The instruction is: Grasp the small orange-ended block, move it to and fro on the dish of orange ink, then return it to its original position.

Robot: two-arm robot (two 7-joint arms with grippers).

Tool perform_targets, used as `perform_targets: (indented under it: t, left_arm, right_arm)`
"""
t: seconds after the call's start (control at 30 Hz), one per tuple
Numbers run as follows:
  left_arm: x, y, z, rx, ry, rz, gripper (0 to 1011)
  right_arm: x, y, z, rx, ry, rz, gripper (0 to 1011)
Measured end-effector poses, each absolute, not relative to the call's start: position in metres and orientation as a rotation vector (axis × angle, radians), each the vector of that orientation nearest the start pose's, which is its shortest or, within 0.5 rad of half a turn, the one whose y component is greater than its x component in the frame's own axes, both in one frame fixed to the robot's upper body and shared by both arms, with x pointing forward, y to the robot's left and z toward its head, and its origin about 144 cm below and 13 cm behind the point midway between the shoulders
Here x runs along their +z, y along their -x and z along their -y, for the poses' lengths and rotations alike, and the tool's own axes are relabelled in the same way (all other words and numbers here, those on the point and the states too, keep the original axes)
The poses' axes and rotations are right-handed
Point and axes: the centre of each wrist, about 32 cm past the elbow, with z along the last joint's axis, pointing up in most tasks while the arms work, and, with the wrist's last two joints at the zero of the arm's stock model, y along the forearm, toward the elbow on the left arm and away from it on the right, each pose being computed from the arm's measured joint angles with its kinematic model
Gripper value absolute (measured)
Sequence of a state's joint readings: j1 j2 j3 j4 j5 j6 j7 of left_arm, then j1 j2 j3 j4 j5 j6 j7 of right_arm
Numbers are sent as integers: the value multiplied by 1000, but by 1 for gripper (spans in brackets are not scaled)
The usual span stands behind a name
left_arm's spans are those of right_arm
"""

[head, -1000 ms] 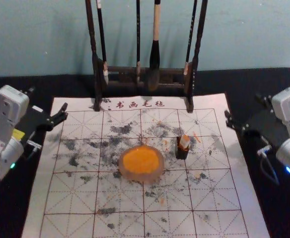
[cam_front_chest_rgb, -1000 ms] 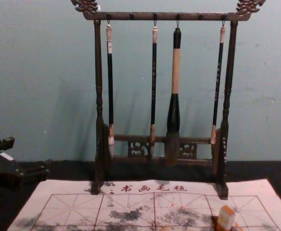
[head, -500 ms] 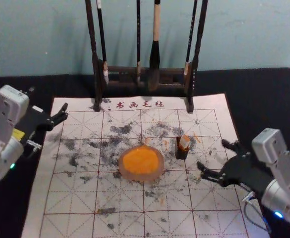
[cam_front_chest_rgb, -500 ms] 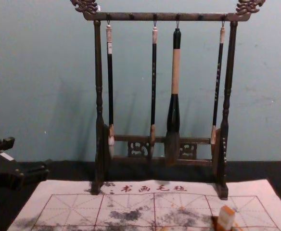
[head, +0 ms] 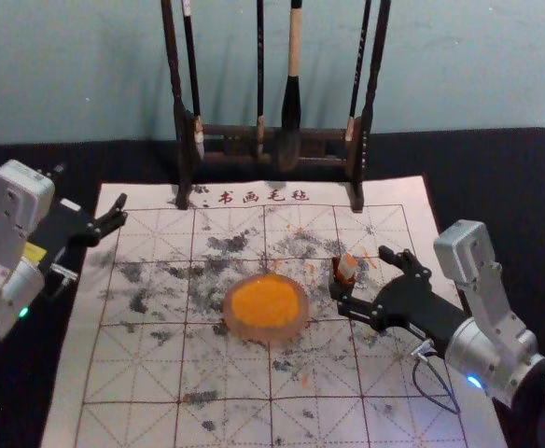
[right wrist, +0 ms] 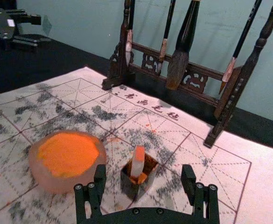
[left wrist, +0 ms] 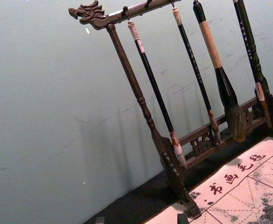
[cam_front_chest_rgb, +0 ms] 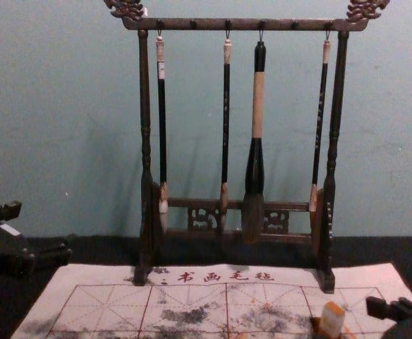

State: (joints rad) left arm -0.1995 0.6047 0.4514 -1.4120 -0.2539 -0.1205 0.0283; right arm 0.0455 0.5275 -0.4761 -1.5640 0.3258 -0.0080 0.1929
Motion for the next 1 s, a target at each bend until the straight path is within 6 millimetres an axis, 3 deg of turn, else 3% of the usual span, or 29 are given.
perform_targets:
  t: [0.37,1.0]
  left_arm:
    - [1140,-489,-310,1248,-304,285,1001]
    - [1140,-489,-310,1248,-304,285,1001]
  right_arm:
    - [1120,-459,236,-936,242,-13,1000]
    - [1126,-463,233,-936,271,-38,1000]
